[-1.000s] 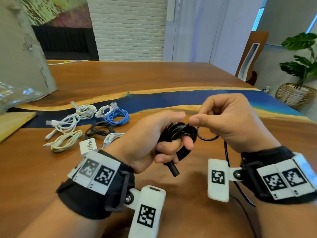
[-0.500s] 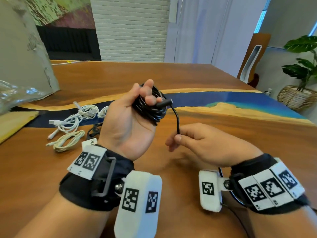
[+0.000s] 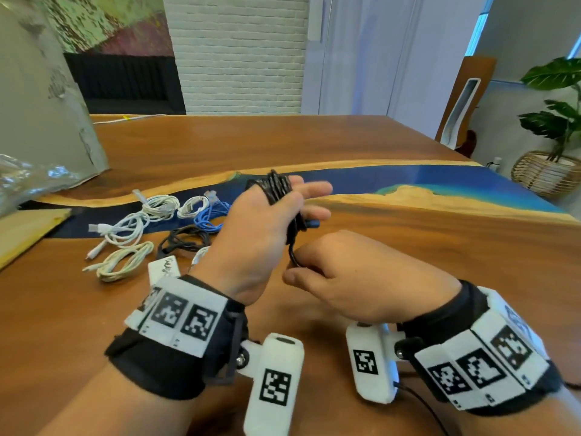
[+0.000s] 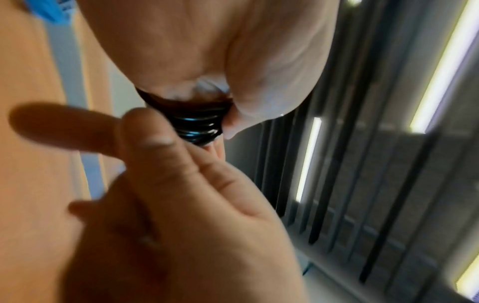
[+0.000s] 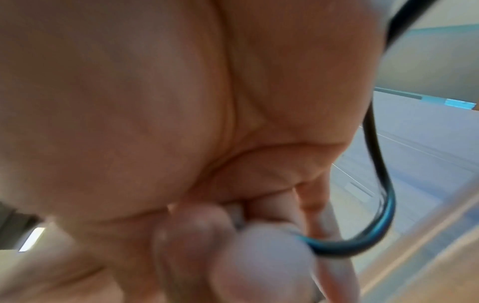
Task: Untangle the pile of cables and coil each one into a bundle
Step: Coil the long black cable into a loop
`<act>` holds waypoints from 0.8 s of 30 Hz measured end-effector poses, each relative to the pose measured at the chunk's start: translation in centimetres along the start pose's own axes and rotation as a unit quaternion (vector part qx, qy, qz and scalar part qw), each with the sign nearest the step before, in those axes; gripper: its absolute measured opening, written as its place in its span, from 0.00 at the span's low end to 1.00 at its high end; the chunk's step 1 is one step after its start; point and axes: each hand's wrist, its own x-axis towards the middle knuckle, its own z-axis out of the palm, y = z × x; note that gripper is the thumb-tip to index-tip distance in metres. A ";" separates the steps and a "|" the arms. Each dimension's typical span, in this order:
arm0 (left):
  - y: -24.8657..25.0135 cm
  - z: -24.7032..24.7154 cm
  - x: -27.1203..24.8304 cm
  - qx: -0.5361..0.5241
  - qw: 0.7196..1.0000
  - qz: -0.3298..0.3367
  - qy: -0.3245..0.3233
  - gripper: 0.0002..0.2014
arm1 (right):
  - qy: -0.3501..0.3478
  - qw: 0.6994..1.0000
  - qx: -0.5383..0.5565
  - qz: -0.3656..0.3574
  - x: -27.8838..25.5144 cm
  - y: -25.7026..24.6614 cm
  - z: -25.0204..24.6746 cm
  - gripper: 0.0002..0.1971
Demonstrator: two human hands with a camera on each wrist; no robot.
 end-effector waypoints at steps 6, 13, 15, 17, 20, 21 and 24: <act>-0.4 0.4 -0.2 0.208 0.976 -0.045 -0.055 0.08 | 0.075 0.992 0.105 -0.010 -1.7 1.7 -1.3 0.14; 0.5 0.6 -1.3 0.254 0.945 -0.111 -0.175 0.15 | 0.185 0.955 0.229 -0.017 -2.8 2.1 -2.4 0.15; 0.8 0.7 -1.6 0.244 0.939 -0.120 -0.211 0.21 | 0.180 0.943 0.275 -0.038 -3.1 2.1 -2.5 0.17; 0.8 0.6 -1.8 0.133 0.948 -0.167 -0.237 0.20 | 0.154 0.940 0.302 -0.047 -3.3 2.2 -2.8 0.23; 0.6 0.1 -1.4 0.020 0.949 -0.202 -0.239 0.19 | 0.134 0.952 0.272 -0.041 -3.2 2.6 -2.9 0.35; 0.5 -0.1 -1.3 0.003 0.950 -0.205 -0.235 0.21 | 0.135 0.957 0.256 -0.034 -3.1 2.5 -2.7 0.36; 0.5 -0.5 -1.0 -0.017 0.953 -0.202 -0.224 0.23 | 0.146 0.961 0.236 -0.008 -2.5 2.1 -2.3 0.31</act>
